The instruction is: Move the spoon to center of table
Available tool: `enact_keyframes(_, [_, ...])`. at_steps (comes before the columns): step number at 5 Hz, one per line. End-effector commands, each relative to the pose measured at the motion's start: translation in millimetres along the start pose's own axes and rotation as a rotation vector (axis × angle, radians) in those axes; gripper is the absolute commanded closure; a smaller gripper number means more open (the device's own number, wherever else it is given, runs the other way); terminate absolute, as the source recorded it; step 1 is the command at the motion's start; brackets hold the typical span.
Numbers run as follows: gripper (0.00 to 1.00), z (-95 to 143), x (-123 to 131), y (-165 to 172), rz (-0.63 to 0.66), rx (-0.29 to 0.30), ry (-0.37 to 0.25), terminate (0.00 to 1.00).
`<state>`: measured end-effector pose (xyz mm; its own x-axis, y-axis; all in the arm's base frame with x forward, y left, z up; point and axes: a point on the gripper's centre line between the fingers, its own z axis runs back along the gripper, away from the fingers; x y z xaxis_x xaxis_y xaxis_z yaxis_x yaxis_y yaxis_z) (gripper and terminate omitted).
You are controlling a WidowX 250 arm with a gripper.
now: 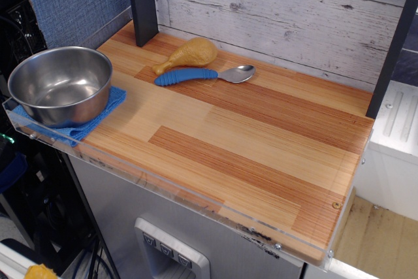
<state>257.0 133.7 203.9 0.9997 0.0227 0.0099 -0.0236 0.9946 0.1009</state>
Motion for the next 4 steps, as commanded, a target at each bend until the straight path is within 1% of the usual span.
enact_keyframes(1, [0.00,0.0,0.0,0.0,0.000,0.000,0.000,0.00])
enact_keyframes(2, [0.00,-4.1,12.9,-7.1,0.038,-0.007,-0.049,0.00])
enact_keyframes(3, [0.00,-11.6,39.5,-11.4,0.068,0.004,-0.100,0.00])
enact_keyframes(4, [0.00,-34.8,65.1,-22.2,0.034,0.038,-0.128,0.00])
